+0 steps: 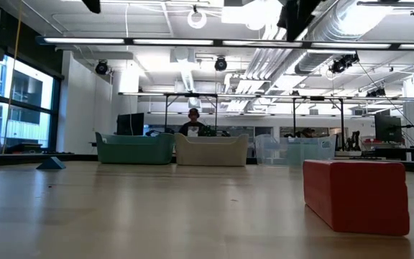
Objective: Sort & place blocks by color
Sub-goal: Put the red block into the green bin
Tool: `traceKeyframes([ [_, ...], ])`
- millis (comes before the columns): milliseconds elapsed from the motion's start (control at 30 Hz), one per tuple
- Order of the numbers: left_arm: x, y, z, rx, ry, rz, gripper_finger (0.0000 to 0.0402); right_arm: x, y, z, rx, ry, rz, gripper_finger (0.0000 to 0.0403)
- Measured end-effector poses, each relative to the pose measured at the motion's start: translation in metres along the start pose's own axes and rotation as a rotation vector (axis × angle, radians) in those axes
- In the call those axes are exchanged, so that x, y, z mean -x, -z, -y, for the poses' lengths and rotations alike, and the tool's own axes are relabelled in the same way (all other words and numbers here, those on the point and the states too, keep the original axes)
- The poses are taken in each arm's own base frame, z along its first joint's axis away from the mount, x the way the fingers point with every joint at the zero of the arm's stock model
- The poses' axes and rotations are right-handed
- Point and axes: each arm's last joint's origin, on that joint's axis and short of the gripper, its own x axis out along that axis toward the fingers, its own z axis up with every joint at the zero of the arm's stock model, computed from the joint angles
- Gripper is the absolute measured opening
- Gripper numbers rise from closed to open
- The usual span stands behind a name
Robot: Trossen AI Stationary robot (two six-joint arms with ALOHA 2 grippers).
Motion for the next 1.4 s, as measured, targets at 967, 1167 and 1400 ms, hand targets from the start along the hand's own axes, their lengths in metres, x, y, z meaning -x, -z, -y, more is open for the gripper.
traceKeyframes([
  [967,0.001,0.004,0.001,0.091,0.006,-0.002,0.0207,-0.107,-0.016,-0.132,1.05,-0.169,0.035,0.0236],
  [1167,0.001,0.004,0.001,0.091,0.006,-0.002,0.0207,-0.144,-0.016,-0.142,1.071,-0.185,-0.018,0.0236],
  [1400,0.001,0.004,0.001,0.091,0.006,-0.002,0.0207,-0.18,-0.014,-0.143,1.122,-0.162,-0.1,0.0236],
])
